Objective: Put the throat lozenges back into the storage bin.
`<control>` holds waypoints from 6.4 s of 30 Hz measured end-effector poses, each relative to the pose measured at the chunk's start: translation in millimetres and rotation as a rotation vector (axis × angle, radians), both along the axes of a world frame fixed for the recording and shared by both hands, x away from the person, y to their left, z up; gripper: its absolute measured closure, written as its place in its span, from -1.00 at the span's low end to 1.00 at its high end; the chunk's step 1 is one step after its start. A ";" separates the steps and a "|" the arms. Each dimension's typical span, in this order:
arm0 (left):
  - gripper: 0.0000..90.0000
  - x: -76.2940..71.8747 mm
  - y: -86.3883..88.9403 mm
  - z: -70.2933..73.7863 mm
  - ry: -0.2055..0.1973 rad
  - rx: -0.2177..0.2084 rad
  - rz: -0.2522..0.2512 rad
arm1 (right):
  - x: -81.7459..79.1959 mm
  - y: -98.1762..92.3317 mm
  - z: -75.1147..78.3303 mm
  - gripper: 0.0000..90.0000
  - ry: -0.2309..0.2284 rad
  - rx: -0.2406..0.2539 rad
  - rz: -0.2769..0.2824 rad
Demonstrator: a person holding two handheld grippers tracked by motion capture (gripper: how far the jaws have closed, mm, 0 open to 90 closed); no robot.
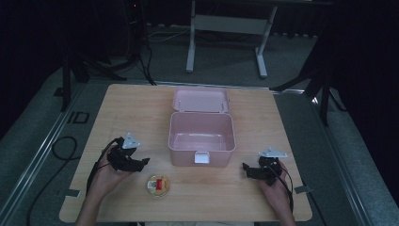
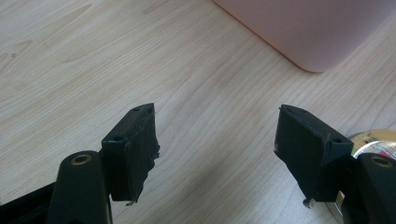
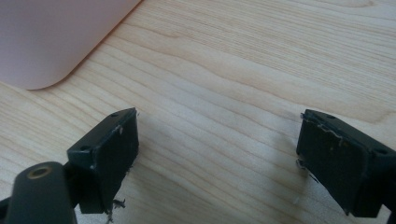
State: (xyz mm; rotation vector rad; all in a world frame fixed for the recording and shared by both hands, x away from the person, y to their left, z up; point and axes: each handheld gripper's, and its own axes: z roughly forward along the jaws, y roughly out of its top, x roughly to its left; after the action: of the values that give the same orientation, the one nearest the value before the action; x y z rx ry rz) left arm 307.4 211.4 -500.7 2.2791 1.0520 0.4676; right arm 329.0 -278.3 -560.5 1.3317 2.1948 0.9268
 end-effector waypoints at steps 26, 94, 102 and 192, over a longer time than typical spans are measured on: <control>-0.35 -3.3 -12.2 19.9 0.035 0.095 -0.107 | 0.0 0.0 0.0 -0.72 0.000 -0.001 0.000; -0.60 -16.4 -55.3 29.8 0.155 0.286 -0.401 | 0.1 0.0 -0.1 -0.72 -0.001 0.001 0.000; -0.62 -19.3 -60.9 28.1 0.167 0.294 -0.432 | 0.1 0.0 -0.1 -0.72 -0.001 0.000 0.000; -0.54 -20.8 -96.5 -6.6 0.316 0.468 -0.555 | 0.1 0.0 -0.1 -0.72 -0.001 0.000 0.000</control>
State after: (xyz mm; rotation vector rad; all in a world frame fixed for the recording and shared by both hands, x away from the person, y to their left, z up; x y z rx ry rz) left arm 286.6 114.8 -507.3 2.9911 0.4159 0.1260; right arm 329.0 -278.3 -560.6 1.3311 2.1941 0.9275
